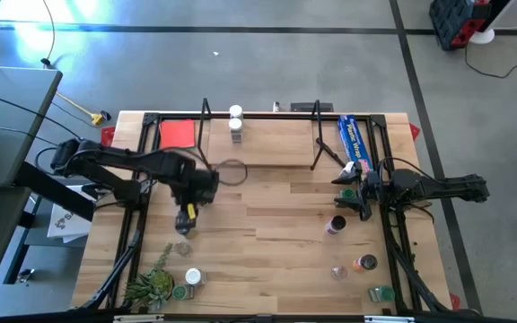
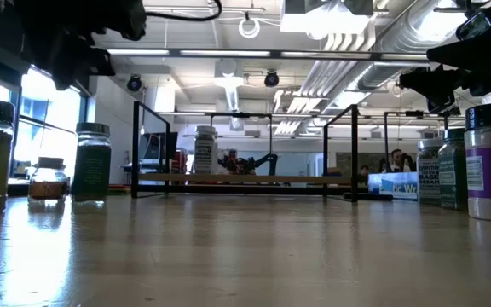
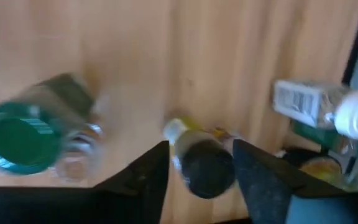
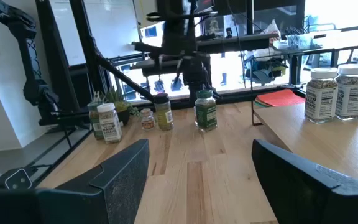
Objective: Shelf spices
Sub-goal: Put the bottom white seasoning bottle on the shelf aligned with the other white seasoning bottle
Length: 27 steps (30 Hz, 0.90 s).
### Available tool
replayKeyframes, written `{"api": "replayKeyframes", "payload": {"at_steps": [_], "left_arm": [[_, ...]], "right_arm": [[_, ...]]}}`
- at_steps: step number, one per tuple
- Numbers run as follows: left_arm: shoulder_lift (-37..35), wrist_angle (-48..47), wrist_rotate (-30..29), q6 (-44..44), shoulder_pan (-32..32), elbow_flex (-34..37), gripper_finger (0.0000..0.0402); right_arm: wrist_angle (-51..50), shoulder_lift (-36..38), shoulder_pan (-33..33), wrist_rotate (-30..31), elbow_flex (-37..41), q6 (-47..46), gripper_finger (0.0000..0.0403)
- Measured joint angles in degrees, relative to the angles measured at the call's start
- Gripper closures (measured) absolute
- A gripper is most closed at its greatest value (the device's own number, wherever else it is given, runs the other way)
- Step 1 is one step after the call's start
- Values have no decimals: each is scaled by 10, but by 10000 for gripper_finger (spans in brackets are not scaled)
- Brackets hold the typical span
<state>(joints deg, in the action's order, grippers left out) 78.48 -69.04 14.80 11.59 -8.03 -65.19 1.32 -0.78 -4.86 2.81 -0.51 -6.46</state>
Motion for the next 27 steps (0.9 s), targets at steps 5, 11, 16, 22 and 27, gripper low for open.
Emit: {"api": "replayKeyframes", "payload": {"at_steps": [5,11,16,22,27], "left_arm": [[0,11,-1,68,-105,0,170],[1,148,-35,309,-238,0,142],[33,231,-127,429,-324,-22,142],[117,216,-146,453,-356,-70,142],[183,122,-132,444,-355,-129,142]], "right_arm": [[0,0,0,0,0,0,123],[0,0,0,0,0,0,123],[0,0,0,0,0,0,123],[0,0,0,0,0,-1,123],[0,0,0,0,0,-1,123]]}}
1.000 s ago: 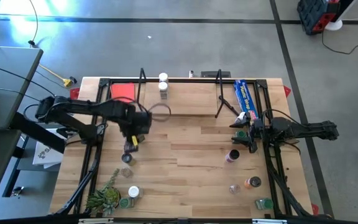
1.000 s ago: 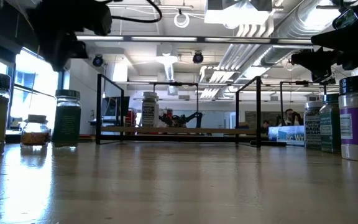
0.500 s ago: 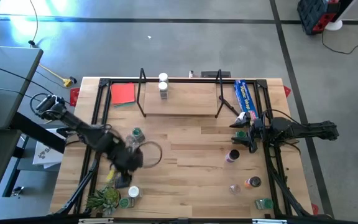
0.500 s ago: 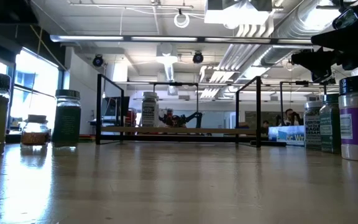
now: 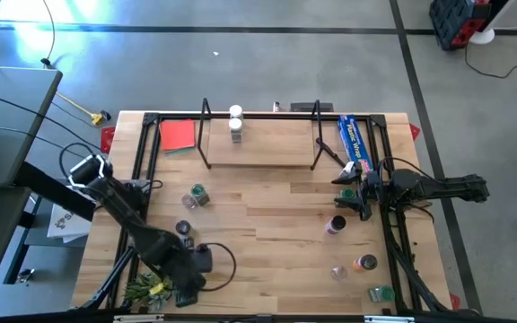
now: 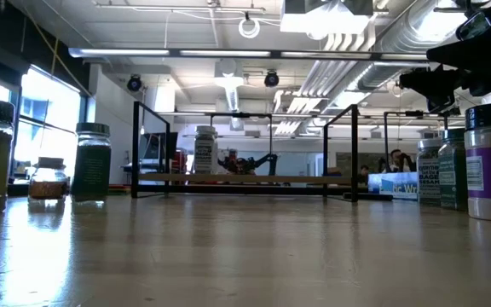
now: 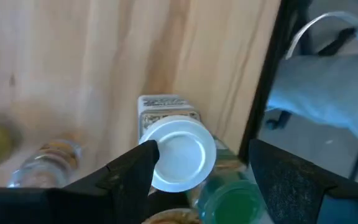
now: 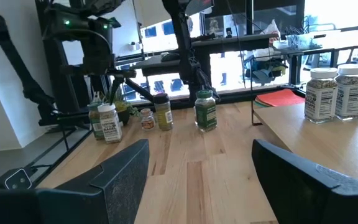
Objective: Shelf spices
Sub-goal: Put the bottom white seasoning bottle on the shelf aligned with the other white seasoning bottle
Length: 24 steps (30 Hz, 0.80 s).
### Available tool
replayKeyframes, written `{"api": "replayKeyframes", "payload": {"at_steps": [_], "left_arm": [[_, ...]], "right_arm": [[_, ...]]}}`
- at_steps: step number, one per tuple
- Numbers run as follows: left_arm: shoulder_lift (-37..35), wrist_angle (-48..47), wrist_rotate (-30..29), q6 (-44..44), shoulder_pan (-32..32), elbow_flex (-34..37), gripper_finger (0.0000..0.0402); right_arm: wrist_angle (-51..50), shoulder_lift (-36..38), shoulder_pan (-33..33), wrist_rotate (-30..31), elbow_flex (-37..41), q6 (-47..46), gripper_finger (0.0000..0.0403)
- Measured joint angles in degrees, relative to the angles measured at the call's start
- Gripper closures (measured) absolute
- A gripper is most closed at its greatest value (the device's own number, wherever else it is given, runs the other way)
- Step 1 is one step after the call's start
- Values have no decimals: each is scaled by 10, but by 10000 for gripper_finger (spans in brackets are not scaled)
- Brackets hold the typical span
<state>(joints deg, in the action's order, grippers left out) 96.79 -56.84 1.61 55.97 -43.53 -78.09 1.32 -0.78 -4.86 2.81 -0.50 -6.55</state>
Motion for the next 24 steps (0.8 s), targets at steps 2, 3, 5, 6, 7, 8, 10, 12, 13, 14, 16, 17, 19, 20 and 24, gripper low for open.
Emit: {"api": "replayKeyframes", "payload": {"at_steps": [2,3,5,6,7,8,10,12,13,14,16,17,19,20,24], "left_arm": [[19,-47,-10,-15,0,-27,142],[25,-62,-17,-23,0,-38,142],[32,-79,-32,-25,0,-61,142],[33,-90,-37,-25,0,-70,142],[33,-99,-39,-26,0,-76,142],[32,-104,-43,-25,0,-78,142],[34,-108,-43,-23,0,-78,142],[34,-113,-39,-23,-1,-78,142],[34,-114,-36,-25,-2,-78,142],[34,-113,-36,-25,-3,-78,142],[34,-111,-37,-25,-6,-78,142],[34,-111,-37,-26,-7,-78,142],[34,-111,-37,-33,-10,-78,142],[38,-110,-37,-38,-12,-78,142],[56,-110,-38,-51,-16,-78,142]], "right_arm": [[0,0,0,0,0,1,123],[0,0,0,0,0,1,123],[0,0,0,0,0,0,123],[0,0,0,0,0,0,123],[0,0,0,0,0,1,123],[0,0,0,0,0,1,123],[0,0,0,0,0,0,123],[0,0,0,0,0,1,123],[0,0,0,0,0,1,123],[0,0,0,0,0,0,123],[0,0,0,0,0,1,123],[0,0,0,0,0,1,123],[0,0,0,0,0,0,123],[0,0,0,0,0,0,123],[0,0,0,0,0,0,123]]}}
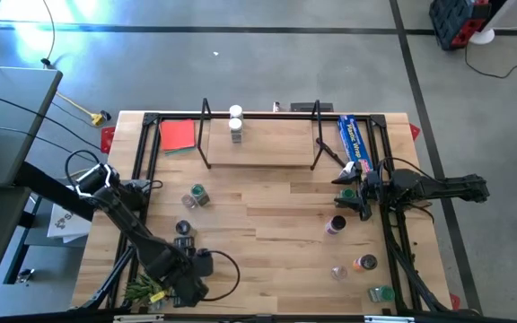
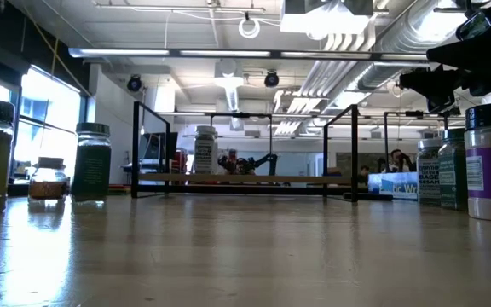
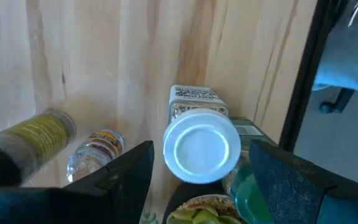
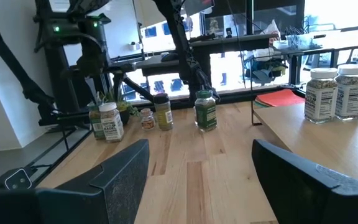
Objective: Shelf spices
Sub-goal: Put the bottom white seasoning bottle on the shelf aligned with the other white seasoning bottle
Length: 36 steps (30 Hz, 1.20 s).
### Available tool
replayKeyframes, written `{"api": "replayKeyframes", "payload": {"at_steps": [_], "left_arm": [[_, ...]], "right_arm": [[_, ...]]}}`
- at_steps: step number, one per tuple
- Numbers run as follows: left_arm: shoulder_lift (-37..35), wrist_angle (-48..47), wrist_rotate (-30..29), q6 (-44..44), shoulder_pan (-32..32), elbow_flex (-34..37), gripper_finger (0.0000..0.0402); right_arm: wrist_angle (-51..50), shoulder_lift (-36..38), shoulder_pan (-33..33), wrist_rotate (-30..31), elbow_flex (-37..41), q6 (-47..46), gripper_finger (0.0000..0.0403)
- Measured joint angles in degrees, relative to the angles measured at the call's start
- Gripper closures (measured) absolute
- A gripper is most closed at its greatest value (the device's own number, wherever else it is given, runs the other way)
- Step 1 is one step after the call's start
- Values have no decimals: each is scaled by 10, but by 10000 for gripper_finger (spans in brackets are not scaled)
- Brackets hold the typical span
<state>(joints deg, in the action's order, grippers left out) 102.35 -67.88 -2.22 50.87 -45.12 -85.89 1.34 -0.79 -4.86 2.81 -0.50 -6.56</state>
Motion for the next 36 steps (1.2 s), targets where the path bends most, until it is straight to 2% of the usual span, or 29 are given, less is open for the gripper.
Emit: {"api": "replayKeyframes", "payload": {"at_steps": [14,22,28,36], "left_arm": [[38,-4,6,-12,9,0,145],[36,1,45,-43,18,26,202],[35,-11,3,-129,55,18,203],[35,6,-78,-345,165,10,203]], "right_arm": [[0,0,0,0,0,0,123],[0,0,0,0,0,1,123],[0,0,0,0,0,1,123],[0,0,0,0,0,1,123]]}}
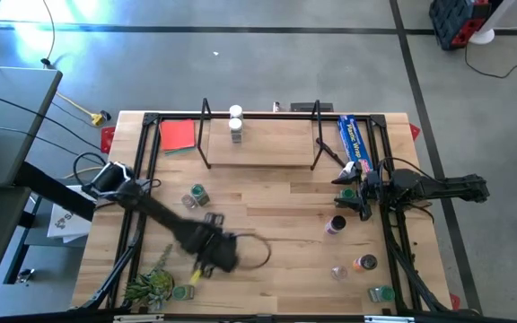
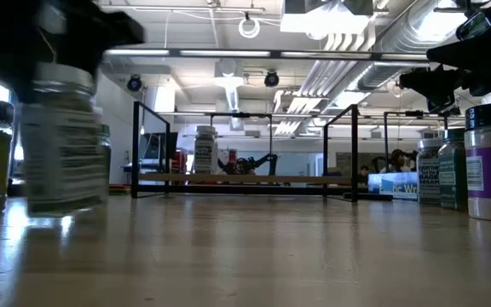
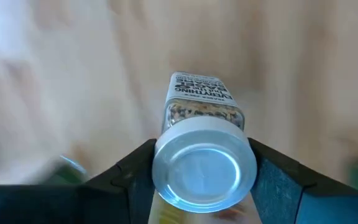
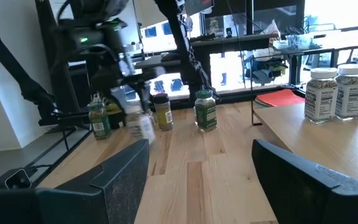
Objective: Shelf spices
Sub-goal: Put the bottom white seasoning bottle on the shelf aligned with the other white seasoning bottle
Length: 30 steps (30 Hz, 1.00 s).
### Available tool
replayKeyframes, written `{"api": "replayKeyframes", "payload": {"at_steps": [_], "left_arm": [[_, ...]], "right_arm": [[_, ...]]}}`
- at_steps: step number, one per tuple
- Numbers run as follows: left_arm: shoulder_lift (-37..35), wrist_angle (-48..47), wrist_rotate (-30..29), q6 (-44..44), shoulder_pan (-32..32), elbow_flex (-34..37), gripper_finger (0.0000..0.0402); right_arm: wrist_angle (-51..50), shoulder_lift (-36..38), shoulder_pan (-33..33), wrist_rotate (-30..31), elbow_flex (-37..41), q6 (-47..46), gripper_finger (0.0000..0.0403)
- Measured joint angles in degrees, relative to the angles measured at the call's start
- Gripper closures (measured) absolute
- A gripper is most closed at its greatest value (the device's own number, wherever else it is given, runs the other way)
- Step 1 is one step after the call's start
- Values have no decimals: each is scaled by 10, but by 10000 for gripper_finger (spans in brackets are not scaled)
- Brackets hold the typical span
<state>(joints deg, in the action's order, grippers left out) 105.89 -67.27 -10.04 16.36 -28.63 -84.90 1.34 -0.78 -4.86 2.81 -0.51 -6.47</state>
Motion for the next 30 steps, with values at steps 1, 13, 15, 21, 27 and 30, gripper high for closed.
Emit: {"api": "replayKeyframes", "payload": {"at_steps": [1,13,15,21,27,30], "left_arm": [[0,12,-4,-33,18,0,203],[0,91,45,-275,165,0,173],[0,97,55,-286,175,0,162],[0,115,63,-304,185,0,134],[-21,112,40,-259,180,0,130],[-49,111,4,-204,171,0,131]], "right_arm": [[0,0,0,0,0,0,123],[0,0,0,0,0,-1,123],[0,0,0,0,0,0,123],[0,0,0,0,0,0,123],[0,0,0,0,0,0,123],[0,0,0,0,0,0,123]]}}
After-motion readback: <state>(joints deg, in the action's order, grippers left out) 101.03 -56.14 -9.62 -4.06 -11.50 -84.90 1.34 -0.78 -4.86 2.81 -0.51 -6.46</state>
